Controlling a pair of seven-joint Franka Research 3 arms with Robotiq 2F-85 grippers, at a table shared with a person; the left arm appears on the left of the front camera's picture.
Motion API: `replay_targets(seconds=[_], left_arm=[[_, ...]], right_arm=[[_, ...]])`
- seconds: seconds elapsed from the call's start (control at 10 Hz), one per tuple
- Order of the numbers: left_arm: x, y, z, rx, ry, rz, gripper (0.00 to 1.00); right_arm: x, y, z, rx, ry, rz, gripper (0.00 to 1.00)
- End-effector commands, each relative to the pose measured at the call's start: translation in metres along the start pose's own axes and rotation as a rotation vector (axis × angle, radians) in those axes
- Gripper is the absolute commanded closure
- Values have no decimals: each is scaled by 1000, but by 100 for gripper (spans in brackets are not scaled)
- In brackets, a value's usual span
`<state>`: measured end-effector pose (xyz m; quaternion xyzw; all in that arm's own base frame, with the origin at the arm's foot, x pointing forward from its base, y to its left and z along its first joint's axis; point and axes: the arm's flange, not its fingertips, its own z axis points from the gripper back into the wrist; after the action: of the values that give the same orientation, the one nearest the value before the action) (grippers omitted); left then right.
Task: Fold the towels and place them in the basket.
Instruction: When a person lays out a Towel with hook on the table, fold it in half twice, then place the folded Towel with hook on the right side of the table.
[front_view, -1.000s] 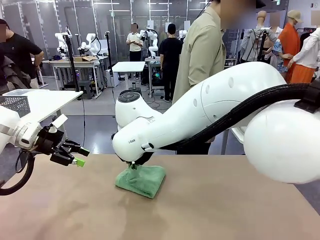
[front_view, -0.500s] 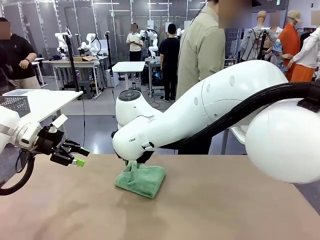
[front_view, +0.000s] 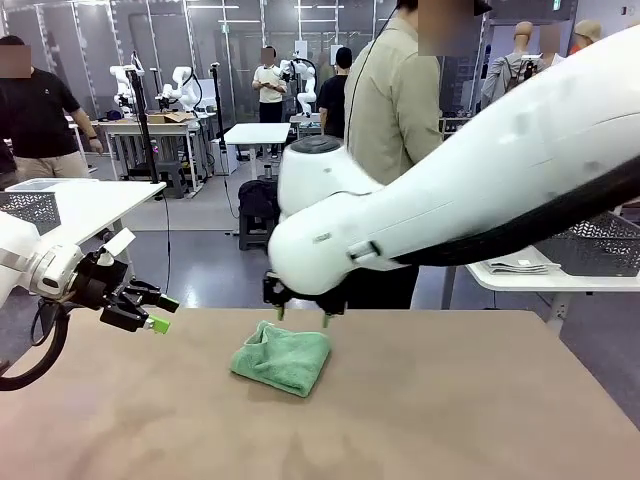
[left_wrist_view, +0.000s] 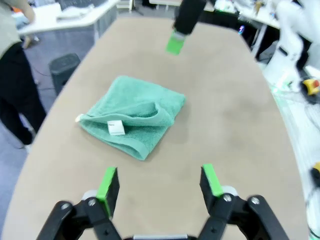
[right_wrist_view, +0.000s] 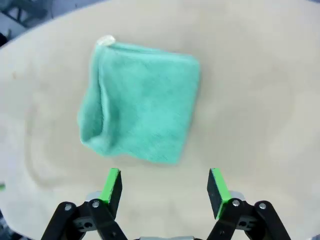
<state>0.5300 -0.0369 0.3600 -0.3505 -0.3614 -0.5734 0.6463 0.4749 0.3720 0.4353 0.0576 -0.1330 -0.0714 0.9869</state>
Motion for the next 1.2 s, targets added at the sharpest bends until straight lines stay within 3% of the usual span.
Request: replay_targets(seconds=[0.0,0.2,1.1], left_arm=[[0,0,1,0,0,-3,18],[0,0,1,0,0,-3,18],[0,0,1,0,0,-3,18]], right_arm=[[-9,-46,5,-6,52,47,14],[-10,-57,3,3,85,64,14],[-9,-56,4,-14,59,45,14]])
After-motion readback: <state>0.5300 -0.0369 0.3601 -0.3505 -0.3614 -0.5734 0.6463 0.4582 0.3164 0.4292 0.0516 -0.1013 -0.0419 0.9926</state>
